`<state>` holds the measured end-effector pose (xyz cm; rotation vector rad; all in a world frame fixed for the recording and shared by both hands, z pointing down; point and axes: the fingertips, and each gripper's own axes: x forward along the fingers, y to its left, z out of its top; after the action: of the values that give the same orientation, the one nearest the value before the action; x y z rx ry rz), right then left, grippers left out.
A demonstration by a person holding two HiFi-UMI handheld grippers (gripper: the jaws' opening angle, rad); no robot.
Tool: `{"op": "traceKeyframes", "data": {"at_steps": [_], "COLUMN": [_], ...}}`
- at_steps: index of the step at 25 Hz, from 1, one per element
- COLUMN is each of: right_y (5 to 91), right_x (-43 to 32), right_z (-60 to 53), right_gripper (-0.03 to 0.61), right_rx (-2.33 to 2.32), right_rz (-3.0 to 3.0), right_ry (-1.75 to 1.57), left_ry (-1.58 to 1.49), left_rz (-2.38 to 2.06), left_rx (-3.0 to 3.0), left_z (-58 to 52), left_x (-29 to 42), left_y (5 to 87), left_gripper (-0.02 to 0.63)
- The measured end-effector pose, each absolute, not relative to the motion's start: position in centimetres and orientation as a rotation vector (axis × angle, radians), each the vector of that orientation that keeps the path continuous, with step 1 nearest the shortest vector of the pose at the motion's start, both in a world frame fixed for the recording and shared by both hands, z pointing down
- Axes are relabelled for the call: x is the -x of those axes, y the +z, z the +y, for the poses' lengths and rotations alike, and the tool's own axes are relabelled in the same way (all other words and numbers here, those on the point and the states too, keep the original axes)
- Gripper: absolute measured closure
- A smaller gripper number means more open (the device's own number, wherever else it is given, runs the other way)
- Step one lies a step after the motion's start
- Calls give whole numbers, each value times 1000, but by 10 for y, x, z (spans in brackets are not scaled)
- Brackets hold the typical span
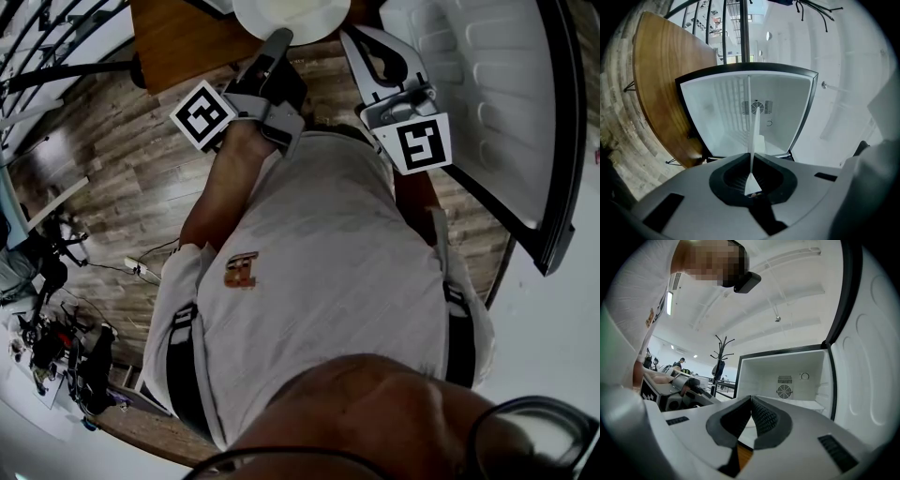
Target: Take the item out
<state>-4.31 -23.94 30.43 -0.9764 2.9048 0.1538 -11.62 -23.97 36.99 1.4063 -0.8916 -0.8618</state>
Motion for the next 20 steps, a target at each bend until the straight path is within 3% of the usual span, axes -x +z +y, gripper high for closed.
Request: {"op": "traceKeyframes", "data": {"at_steps": [20], "right_y": [304], "right_x": [48], "right_z": [-236], "right_gripper": [546], "right_rx": [951], "right_rz": [2910], "right_ry": [148], "left_ry": [-877], "left_rz": [-902], "left_rx": [-1399], "left_z": [-239], "left_x": [117], "left_y": [368], "left_gripper": [584]}}
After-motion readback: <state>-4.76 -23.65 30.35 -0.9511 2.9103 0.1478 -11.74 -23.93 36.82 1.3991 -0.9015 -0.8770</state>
